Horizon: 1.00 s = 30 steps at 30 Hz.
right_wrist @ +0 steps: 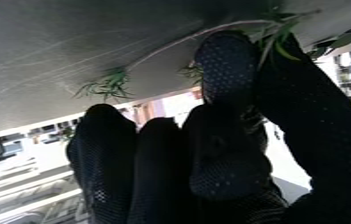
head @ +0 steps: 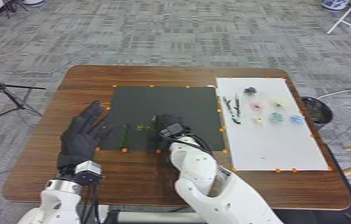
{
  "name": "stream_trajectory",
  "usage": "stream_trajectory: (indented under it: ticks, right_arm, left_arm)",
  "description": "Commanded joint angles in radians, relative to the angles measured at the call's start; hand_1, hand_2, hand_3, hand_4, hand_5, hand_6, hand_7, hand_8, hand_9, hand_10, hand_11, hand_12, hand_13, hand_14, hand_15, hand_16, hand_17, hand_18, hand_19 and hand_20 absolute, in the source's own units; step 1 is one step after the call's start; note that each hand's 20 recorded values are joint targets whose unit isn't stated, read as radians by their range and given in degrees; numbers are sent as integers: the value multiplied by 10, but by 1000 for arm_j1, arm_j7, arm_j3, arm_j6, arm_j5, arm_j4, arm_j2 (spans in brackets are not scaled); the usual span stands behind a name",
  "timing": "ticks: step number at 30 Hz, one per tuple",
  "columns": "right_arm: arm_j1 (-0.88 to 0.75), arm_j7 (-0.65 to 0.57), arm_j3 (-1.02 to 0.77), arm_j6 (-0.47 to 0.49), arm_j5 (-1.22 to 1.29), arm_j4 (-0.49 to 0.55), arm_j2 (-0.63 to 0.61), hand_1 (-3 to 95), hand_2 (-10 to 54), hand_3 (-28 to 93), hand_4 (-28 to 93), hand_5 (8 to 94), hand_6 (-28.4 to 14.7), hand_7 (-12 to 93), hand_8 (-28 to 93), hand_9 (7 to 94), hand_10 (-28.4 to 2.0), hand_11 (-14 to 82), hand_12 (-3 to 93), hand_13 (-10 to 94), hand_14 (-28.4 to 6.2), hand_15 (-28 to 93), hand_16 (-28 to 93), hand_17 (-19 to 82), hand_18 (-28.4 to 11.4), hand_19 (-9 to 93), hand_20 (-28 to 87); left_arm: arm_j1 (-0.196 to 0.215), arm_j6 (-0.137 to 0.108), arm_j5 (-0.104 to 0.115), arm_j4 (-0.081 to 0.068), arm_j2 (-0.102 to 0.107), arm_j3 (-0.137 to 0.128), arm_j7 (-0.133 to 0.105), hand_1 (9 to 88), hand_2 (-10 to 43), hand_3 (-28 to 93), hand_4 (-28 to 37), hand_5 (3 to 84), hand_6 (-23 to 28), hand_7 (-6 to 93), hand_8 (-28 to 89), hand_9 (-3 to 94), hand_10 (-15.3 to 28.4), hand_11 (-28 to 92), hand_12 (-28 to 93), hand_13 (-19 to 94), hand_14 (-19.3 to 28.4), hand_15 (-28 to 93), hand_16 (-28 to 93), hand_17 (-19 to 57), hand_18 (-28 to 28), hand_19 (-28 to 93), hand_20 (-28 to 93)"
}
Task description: Arrange flowers
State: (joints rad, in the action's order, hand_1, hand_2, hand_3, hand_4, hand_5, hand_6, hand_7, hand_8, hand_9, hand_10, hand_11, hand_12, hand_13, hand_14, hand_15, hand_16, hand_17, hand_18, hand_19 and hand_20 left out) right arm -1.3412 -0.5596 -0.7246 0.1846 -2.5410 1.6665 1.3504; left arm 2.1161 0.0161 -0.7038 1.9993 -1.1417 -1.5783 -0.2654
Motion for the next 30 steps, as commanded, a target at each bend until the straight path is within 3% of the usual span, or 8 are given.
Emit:
stream_trajectory:
  ticks: [1,9,13,22,30]
  right_arm:
    - [-45,3,2,69,-4,-45,-16,382,-94,815,-132,812,10,512,203,928,-48,677,356,936,-19,850,318,659,-182,932,749]
    - [-46,-3,-7,78,-2,-42,-12,318,-94,816,-177,822,9,465,141,924,-50,664,354,930,-21,840,324,652,-183,932,742]
    - [-41,3,-10,79,-12,-36,-15,267,-92,804,-177,825,4,477,-84,923,-50,665,351,930,-22,839,323,652,-183,932,742]
    - [-39,15,-13,71,-25,-7,-24,217,-95,788,-217,810,-2,460,-105,924,-48,664,350,930,-22,839,324,654,-182,932,743]
    - [-23,22,-29,80,-61,27,-30,185,-95,761,-245,771,-16,383,-106,914,-49,663,356,927,-23,838,329,656,-179,932,745]
  left_arm:
    - [11,16,-6,3,-8,1,4,226,-75,669,-283,221,22,230,-118,171,95,130,193,143,138,76,91,-187,205,357,67]
    - [10,20,-7,2,-9,1,6,227,-75,669,-283,221,22,230,-118,171,95,129,194,142,139,75,91,-187,205,357,67]
    - [19,21,-6,5,-13,-3,3,226,-75,671,-283,221,22,230,-117,171,95,128,195,142,138,74,91,-187,205,357,67]
    - [32,20,-7,11,-16,-11,-5,226,-75,671,-283,221,22,230,-117,170,95,127,195,142,139,77,91,-187,205,356,66]
    - [42,11,-10,16,-21,-16,-12,227,-75,669,-283,221,22,229,-117,171,95,128,196,142,139,77,90,-187,205,355,67]
